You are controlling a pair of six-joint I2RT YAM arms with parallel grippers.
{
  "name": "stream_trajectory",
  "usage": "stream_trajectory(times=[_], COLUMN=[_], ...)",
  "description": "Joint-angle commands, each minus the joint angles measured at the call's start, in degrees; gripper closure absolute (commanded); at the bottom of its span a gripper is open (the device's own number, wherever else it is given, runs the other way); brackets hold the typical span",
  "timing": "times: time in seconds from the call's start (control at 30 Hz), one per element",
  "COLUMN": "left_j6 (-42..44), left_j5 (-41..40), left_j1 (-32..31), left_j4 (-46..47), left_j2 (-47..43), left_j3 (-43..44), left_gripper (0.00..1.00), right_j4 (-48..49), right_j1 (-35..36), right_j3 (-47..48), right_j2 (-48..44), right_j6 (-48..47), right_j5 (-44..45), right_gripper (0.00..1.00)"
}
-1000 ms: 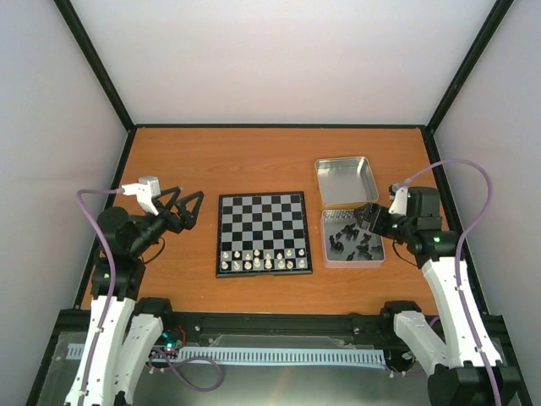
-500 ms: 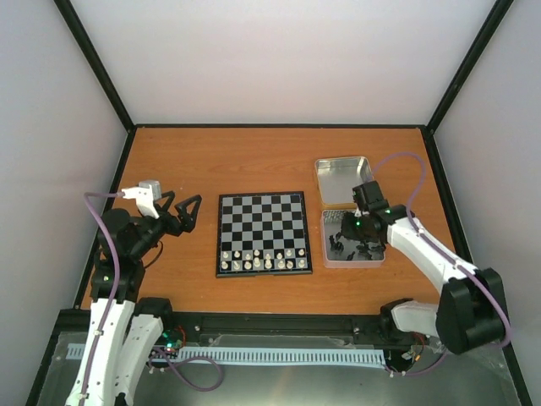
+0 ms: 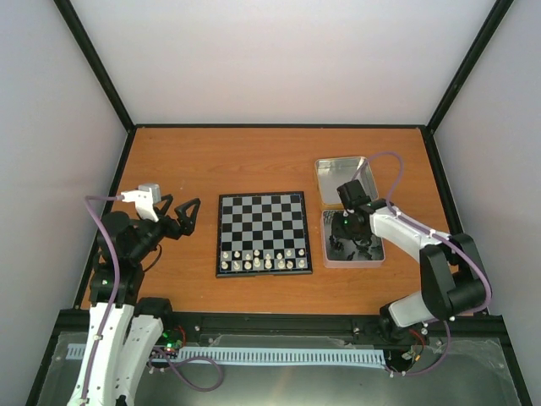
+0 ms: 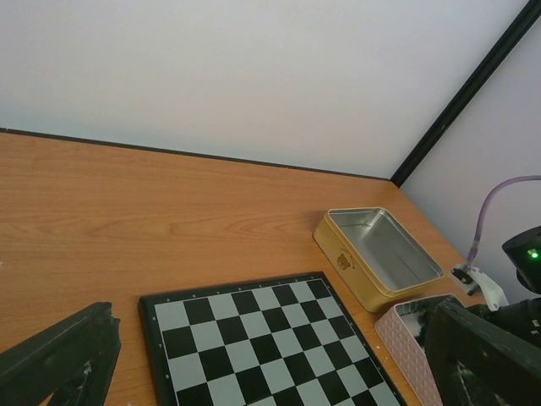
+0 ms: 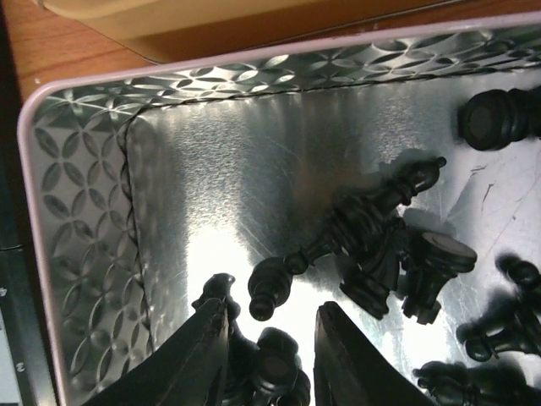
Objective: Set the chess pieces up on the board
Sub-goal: Pick up the chess piece from the storage box.
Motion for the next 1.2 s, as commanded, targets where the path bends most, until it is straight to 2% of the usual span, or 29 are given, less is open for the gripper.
stream_trajectory(times=[0.0,0.27,0.63,0.77,1.0,1.17], left_j6=[1.2,1.0,1.0,0.9,0.9,0.8], left_j5=[-0.7,-0.8,-0.8,-0.9,-1.2,-1.2], left_j1=[-0.1,-0.1,-0.1,0.0,-0.1,-0.1], left_j4=[-0.3,-0.2,-0.2,-0.2,-0.2,-0.1], left_j2=[-0.5,-0.3,-0.5,-0.4,-0.4,-0.5], left_j3=[1.1,1.0,0.9,0.9,0.8,0.8], left_gripper=[0.00,0.00,0.00,0.00,0.00,0.00], right_j4=[1.7,2.2,2.1,1.9,-1.2,-2.7], right_j1=[0.7,1.1,1.5,1.6,1.9,2.8], right_j3=[2.1,2.6,2.6,3.1,6.2,10.1], right_j2=[2.0,4.3,5.7,5.5,-0.8,-4.6], right_j6=[0.5,-0.2,-0.4,-0.6,-0.5,-1.1], right_j5=[3.1,2.1,2.6,3.0,2.4,-3.6], right_gripper=[0.70,0.72,0.80,0.96,0.97,0.97])
